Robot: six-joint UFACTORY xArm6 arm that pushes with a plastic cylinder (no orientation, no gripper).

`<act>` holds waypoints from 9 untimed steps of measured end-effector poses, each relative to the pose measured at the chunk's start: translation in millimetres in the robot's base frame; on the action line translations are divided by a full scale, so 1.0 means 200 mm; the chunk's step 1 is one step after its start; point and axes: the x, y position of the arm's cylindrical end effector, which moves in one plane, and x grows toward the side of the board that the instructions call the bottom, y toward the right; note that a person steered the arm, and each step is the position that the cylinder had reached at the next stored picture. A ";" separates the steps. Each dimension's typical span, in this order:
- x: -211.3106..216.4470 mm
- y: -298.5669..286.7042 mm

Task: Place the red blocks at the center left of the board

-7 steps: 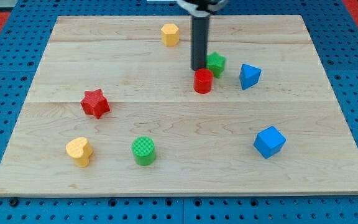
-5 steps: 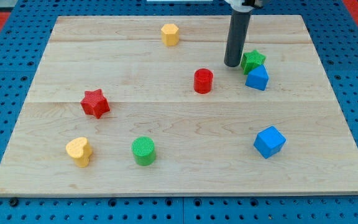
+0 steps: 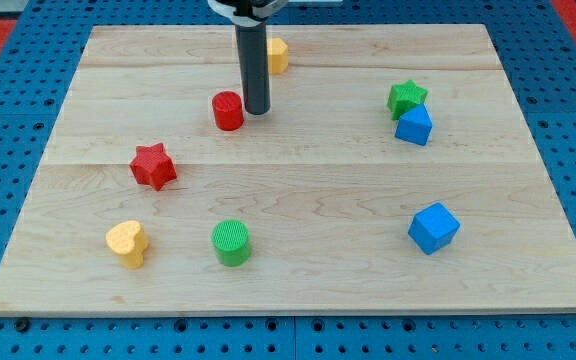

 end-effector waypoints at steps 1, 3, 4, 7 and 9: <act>0.01 0.20; 0.12 0.02; 0.11 -0.43; -0.16 -0.31; 0.01 -0.56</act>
